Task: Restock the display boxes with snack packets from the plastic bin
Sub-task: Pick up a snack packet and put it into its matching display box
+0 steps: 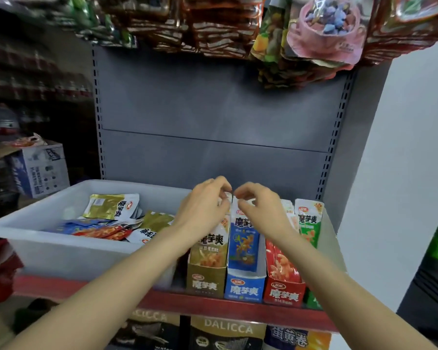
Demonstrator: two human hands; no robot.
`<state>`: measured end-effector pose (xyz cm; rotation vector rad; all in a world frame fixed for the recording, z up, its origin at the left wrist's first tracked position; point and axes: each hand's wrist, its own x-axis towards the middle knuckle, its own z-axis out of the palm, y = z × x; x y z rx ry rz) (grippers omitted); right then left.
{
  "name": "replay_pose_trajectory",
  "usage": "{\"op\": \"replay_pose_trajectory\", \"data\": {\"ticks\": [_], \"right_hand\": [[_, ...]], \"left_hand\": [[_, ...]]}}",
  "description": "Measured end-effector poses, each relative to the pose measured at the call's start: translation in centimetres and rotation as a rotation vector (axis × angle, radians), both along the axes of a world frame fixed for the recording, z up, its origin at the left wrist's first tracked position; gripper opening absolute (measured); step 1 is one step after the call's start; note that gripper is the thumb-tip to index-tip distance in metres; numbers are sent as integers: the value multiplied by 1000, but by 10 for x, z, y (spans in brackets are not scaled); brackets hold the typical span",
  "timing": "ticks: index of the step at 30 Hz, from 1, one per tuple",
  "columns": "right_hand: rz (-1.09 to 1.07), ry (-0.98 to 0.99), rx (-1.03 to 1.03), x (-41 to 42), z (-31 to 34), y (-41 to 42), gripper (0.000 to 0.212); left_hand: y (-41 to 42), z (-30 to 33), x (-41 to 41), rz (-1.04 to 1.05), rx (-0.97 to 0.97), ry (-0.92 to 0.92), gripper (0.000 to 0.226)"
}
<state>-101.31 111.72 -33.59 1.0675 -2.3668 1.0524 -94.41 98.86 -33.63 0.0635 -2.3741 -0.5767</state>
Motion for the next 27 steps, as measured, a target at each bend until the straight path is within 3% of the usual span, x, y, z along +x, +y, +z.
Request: {"op": "replay_pose_trajectory", "data": {"ticks": [7, 12, 16, 20, 27], "right_hand": [[214, -68, 17, 38, 1, -121, 23], [301, -165, 324, 56, -14, -200, 37], [325, -199, 639, 58, -21, -229, 52], [288, -249, 740, 52, -28, -240, 52], [281, -310, 787, 46, -33, -236, 44]], "left_hand": [[-121, -6, 54, 256, 129, -158, 20], [-198, -18, 75, 414, 104, -390, 29], [-226, -19, 85, 429, 40, -634, 49], [-239, -23, 84, 427, -29, -863, 62], [-249, -29, 82, 372, 7, -821, 38]]}}
